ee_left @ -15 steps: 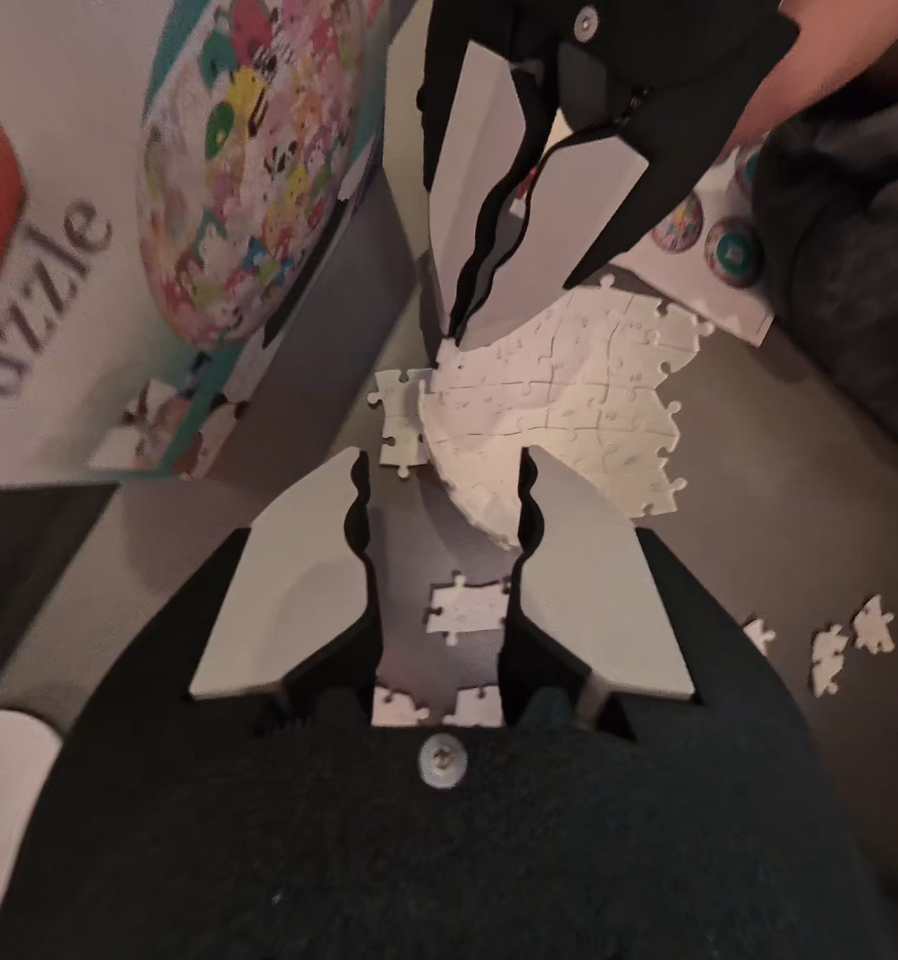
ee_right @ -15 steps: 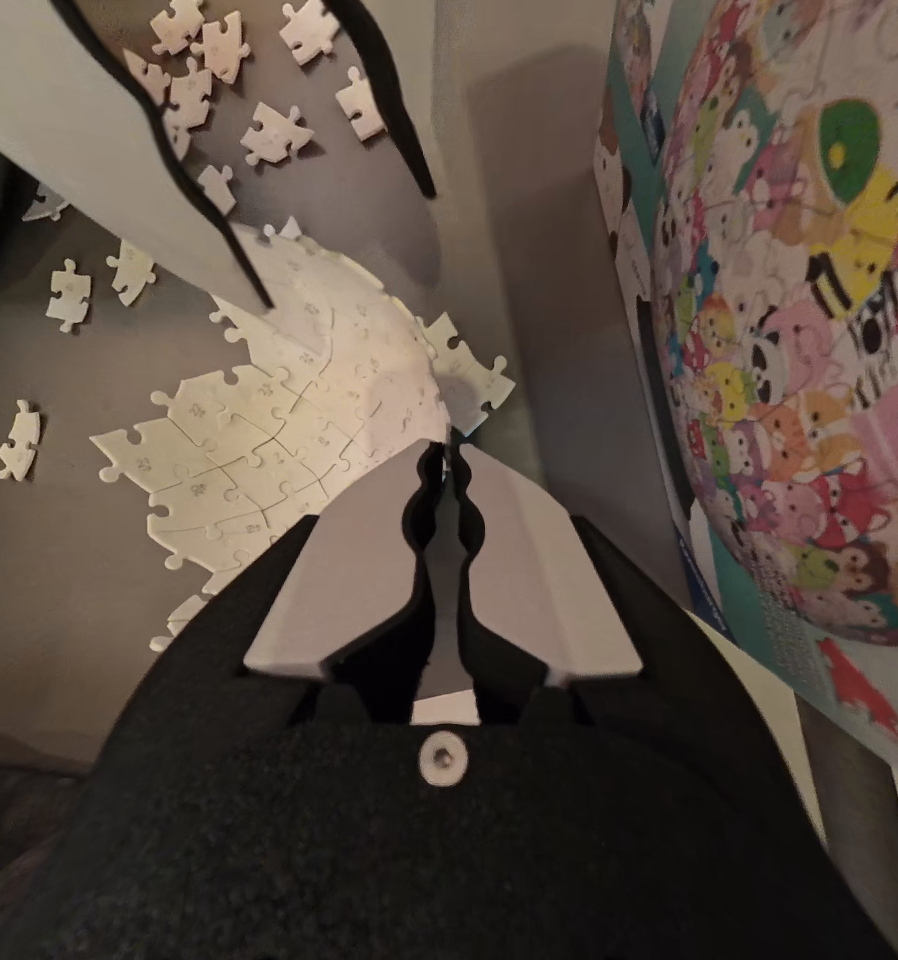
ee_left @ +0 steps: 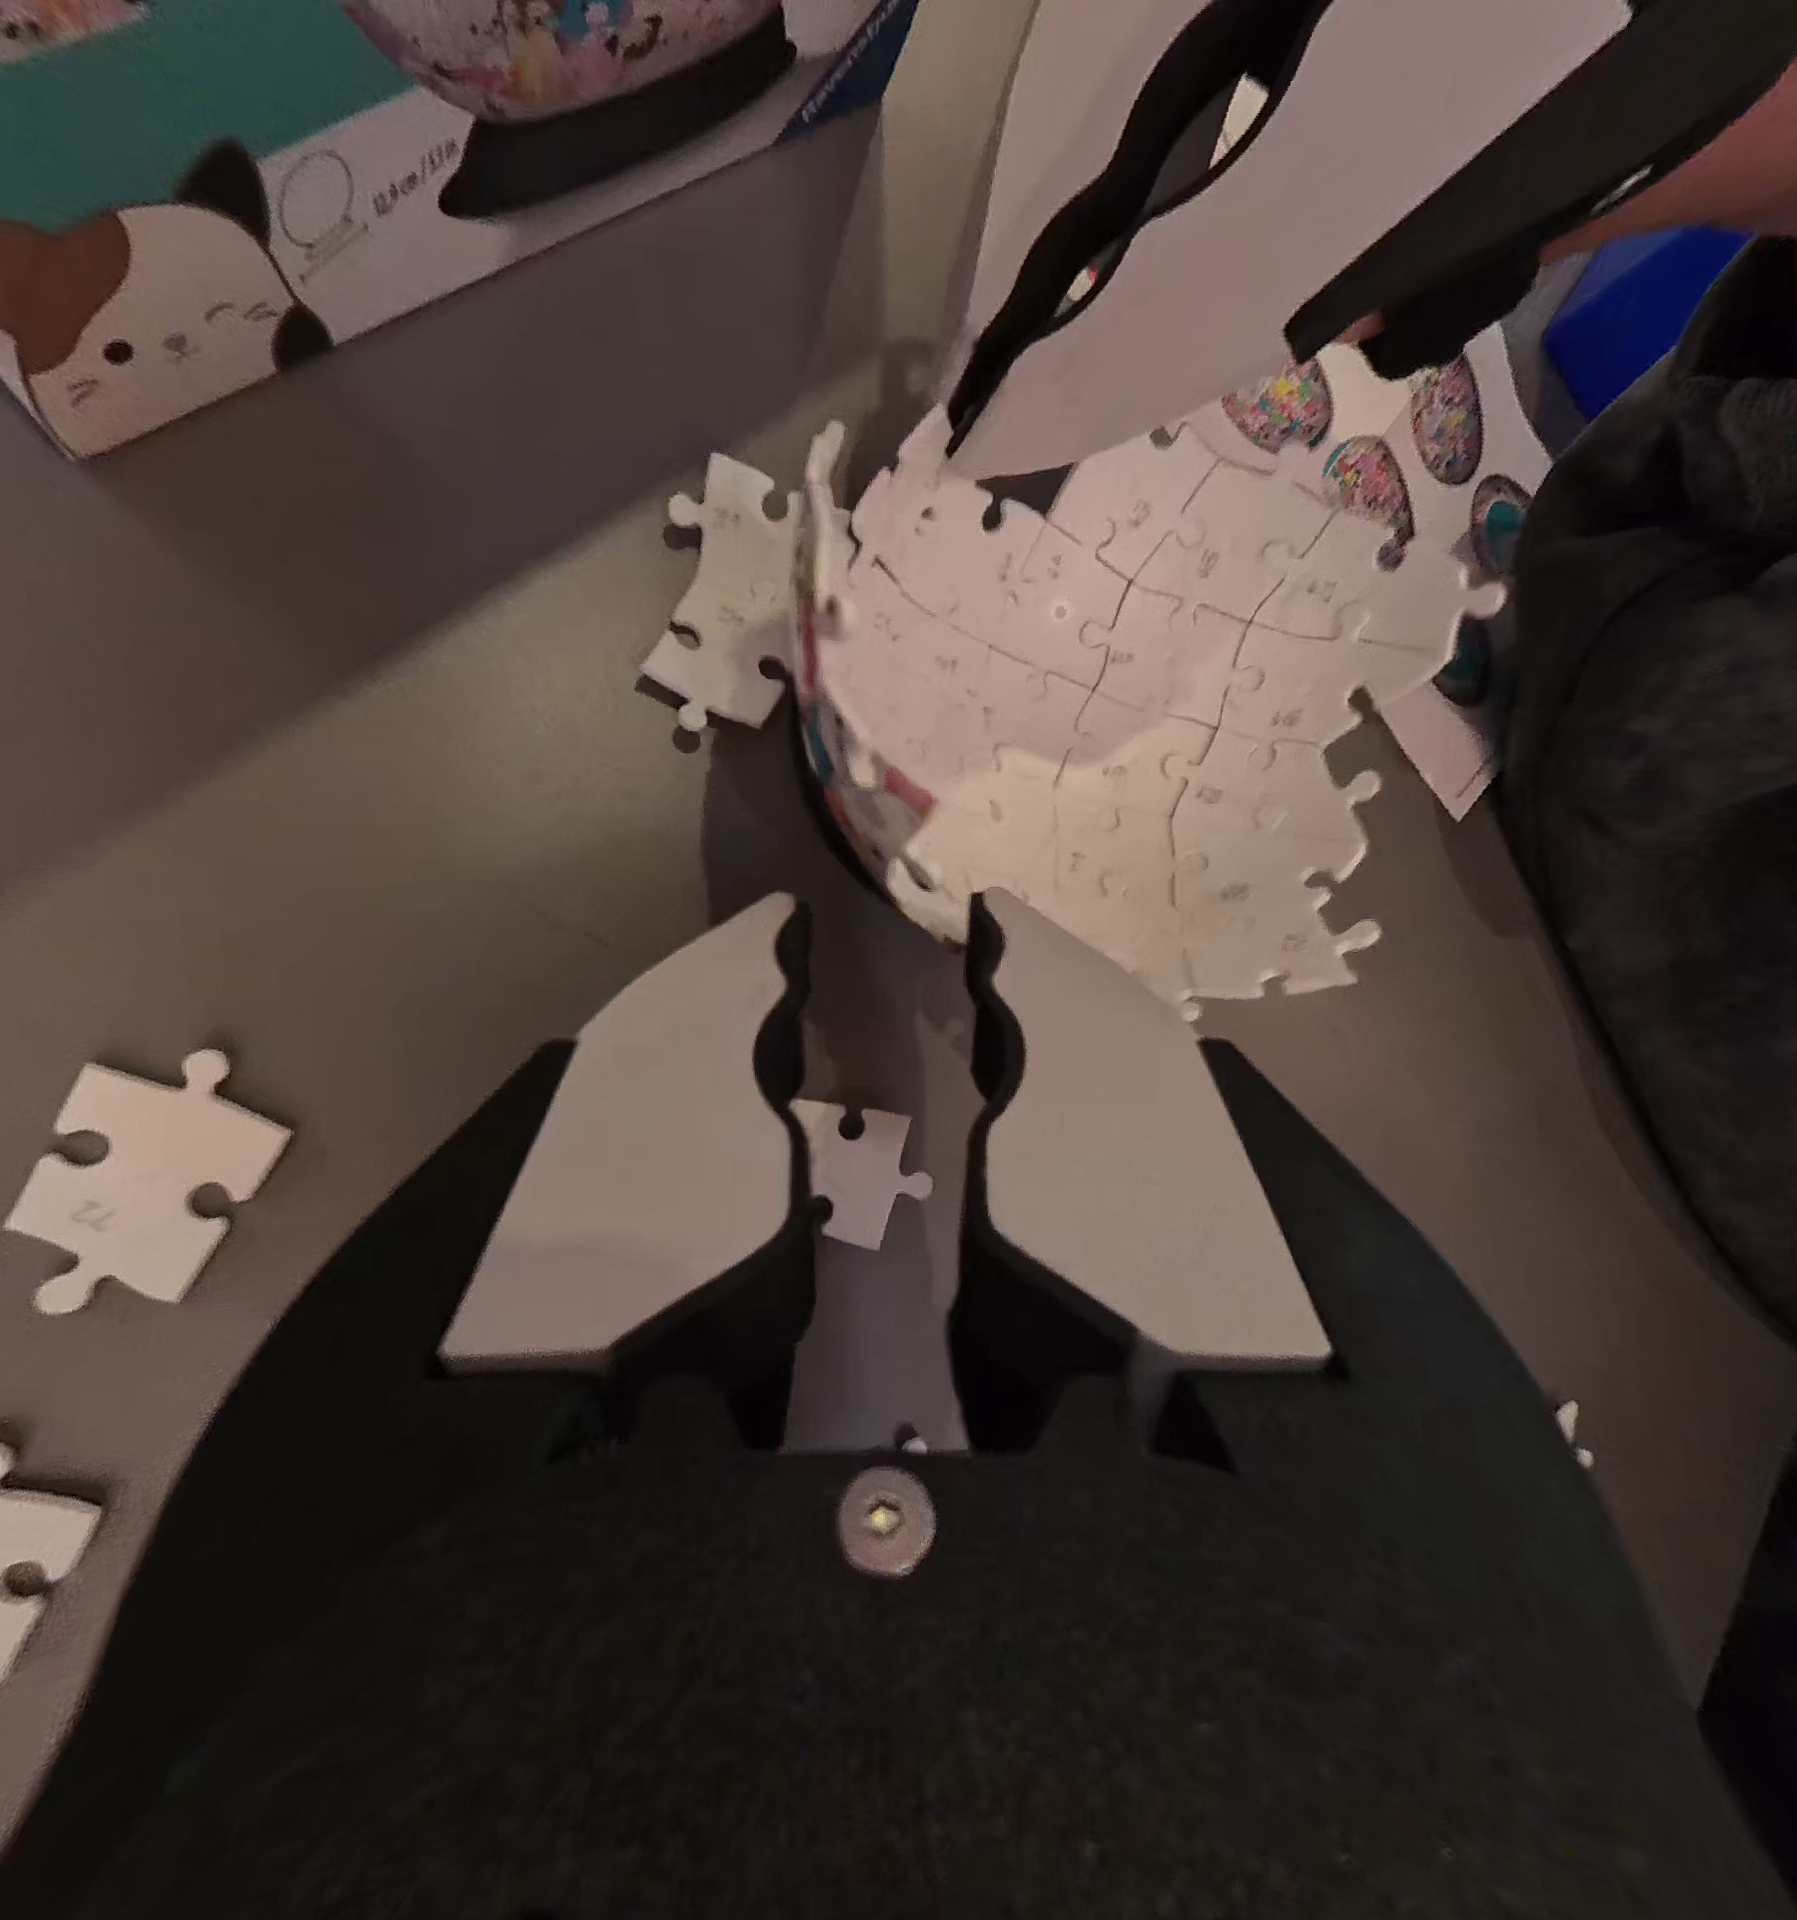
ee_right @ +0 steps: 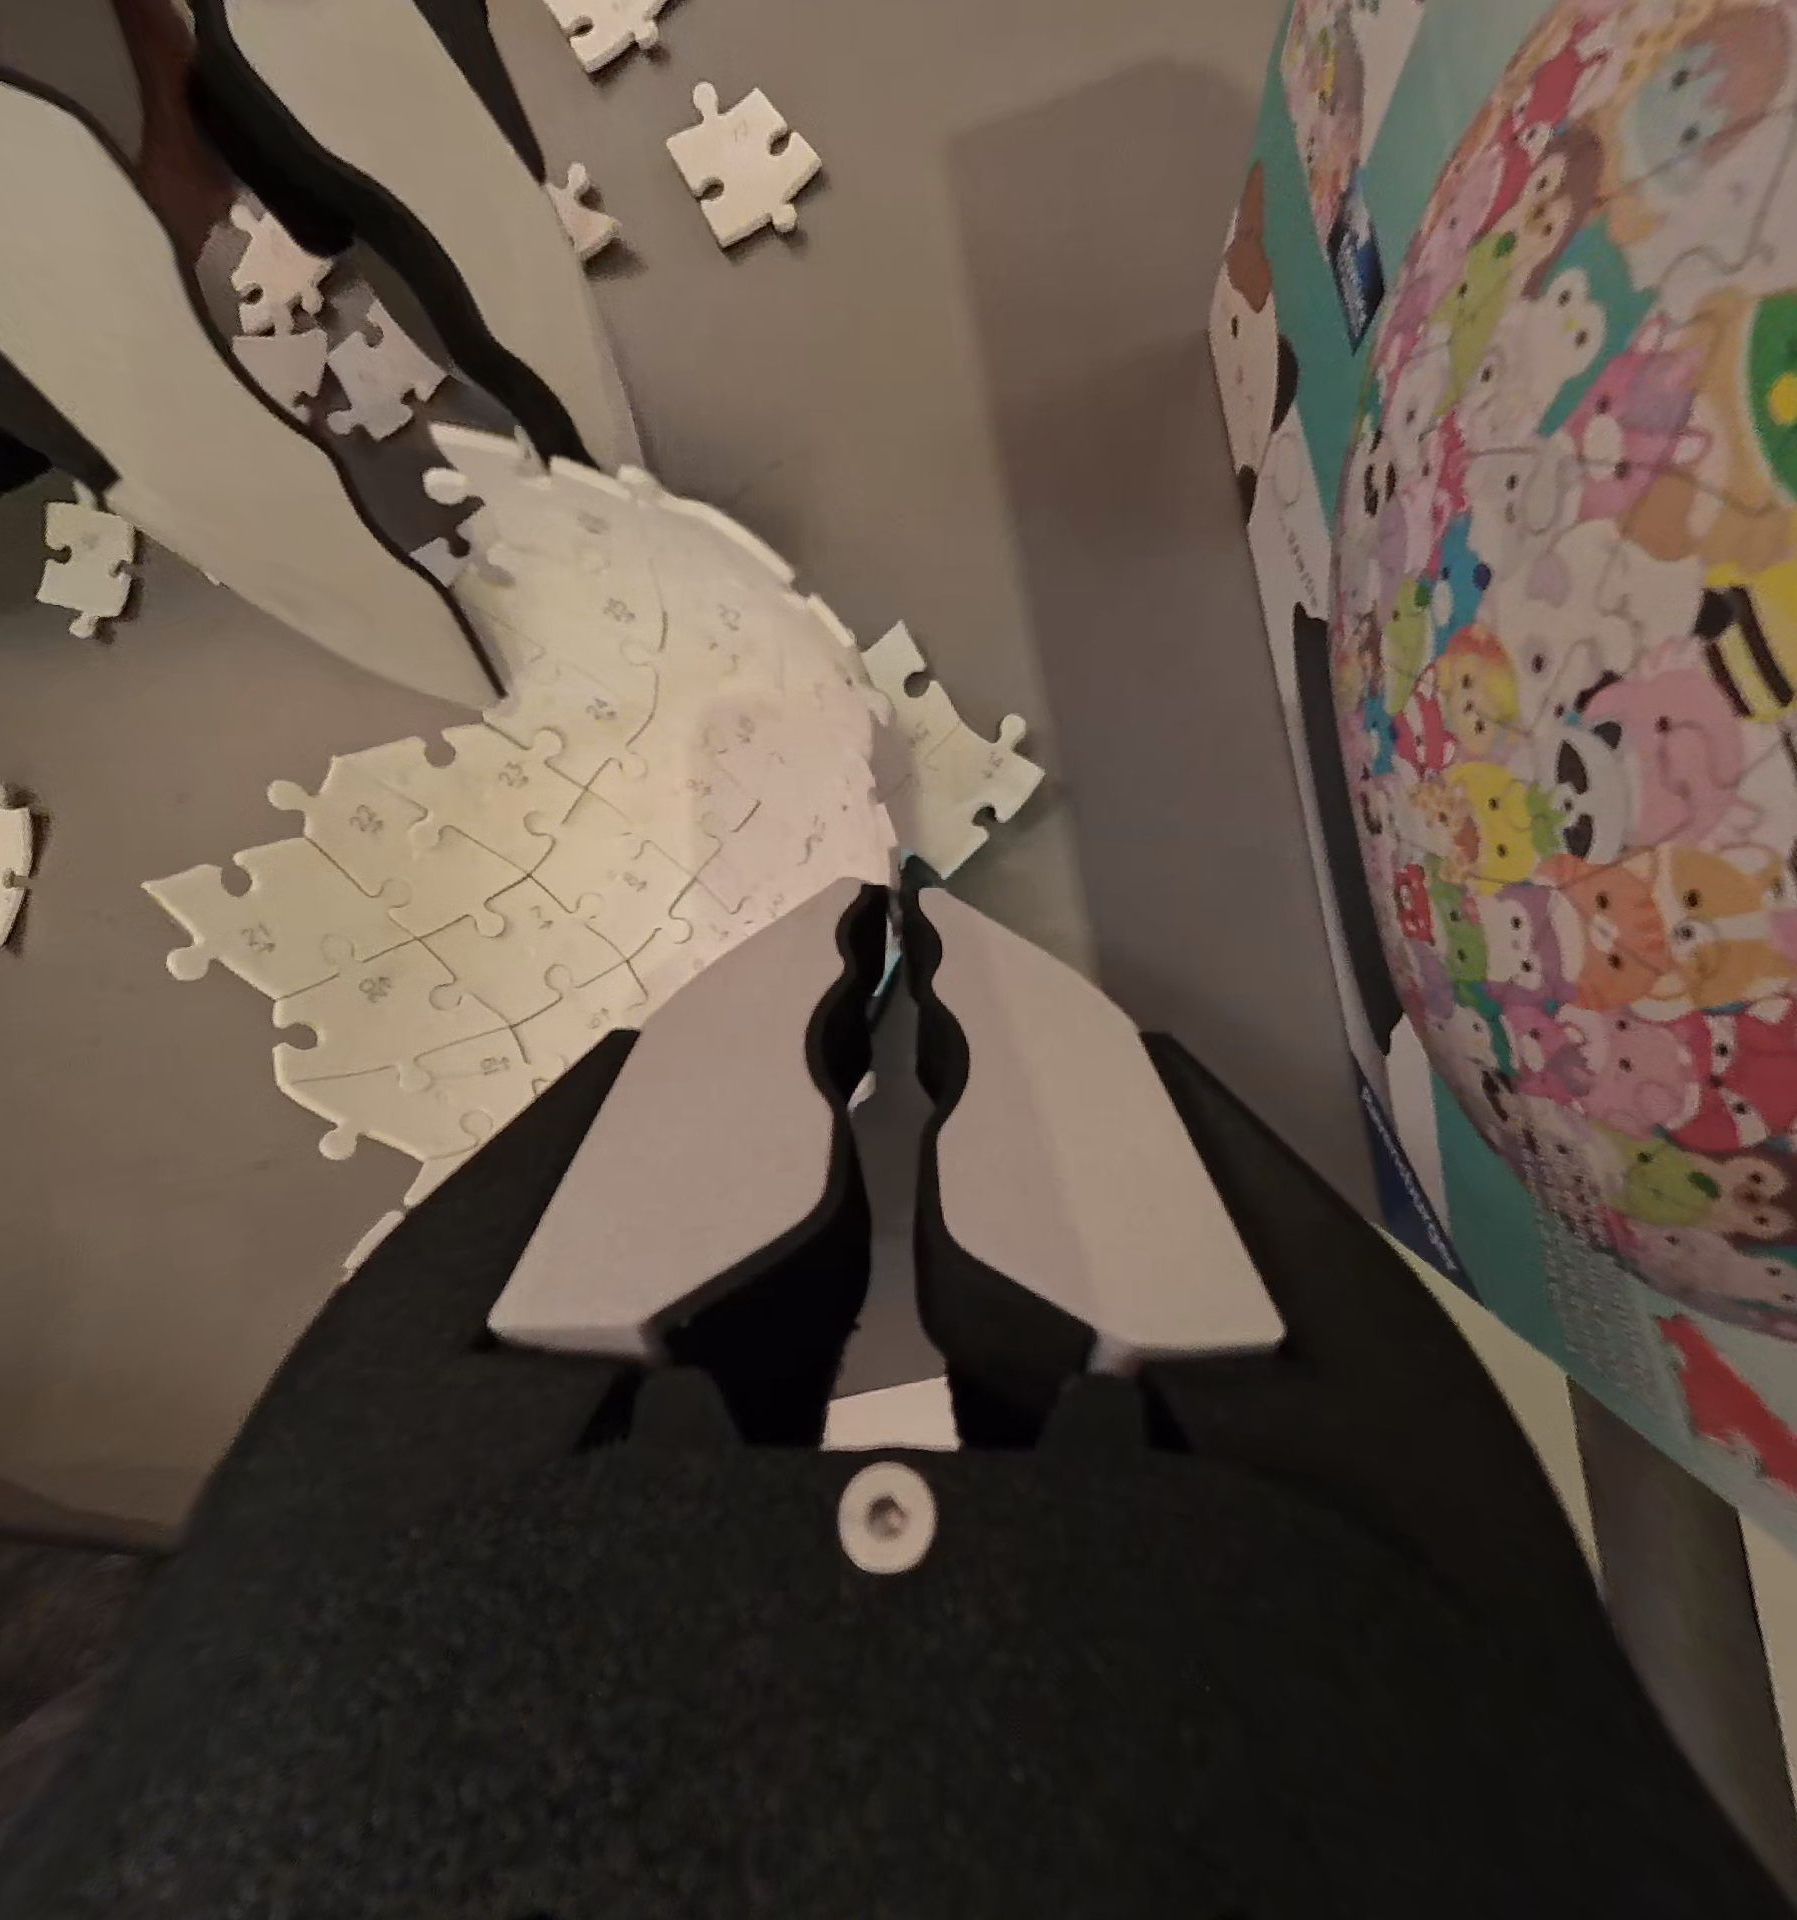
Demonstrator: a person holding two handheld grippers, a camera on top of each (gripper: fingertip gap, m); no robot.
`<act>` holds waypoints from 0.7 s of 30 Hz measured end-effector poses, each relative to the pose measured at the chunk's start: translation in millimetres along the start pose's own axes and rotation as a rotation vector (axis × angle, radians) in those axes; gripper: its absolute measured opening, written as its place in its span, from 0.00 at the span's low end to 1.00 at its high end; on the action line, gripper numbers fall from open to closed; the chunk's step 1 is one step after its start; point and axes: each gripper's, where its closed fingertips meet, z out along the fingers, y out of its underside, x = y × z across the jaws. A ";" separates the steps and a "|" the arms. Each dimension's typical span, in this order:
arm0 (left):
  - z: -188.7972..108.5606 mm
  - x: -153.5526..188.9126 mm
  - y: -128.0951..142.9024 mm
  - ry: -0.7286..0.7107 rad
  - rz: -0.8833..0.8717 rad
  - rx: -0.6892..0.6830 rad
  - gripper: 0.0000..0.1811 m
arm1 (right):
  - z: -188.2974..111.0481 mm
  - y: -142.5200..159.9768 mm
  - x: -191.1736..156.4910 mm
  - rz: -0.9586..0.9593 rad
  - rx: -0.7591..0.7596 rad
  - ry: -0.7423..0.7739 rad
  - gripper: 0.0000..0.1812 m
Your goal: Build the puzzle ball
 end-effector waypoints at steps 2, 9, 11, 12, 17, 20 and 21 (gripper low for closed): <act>-1.4 0.3 -3.2 0.007 -0.004 0.014 0.05 | -0.8 -1.2 -0.4 -0.007 -0.003 0.012 0.01; 1.0 -7.2 -7.7 -0.074 0.057 0.007 0.04 | -6.2 0.7 1.1 0.048 0.007 0.070 0.01; 1.3 -8.5 -9.1 -0.099 0.095 0.014 0.04 | -11.8 1.7 1.1 0.083 0.035 0.084 0.01; 1.4 -8.6 -9.6 -0.102 0.112 0.018 0.04 | -14.5 2.5 1.4 0.107 0.048 0.087 0.01; 1.2 -7.9 -8.8 -0.062 0.123 0.027 0.04 | -20.9 1.6 5.5 0.202 0.129 0.062 0.01; 1.6 -8.7 -8.2 -0.044 0.119 0.027 0.04 | -17.0 4.4 4.6 0.205 0.112 0.057 0.01; 1.3 -8.9 -8.5 -0.043 0.117 0.029 0.04 | -16.4 5.1 5.1 0.199 0.104 0.069 0.01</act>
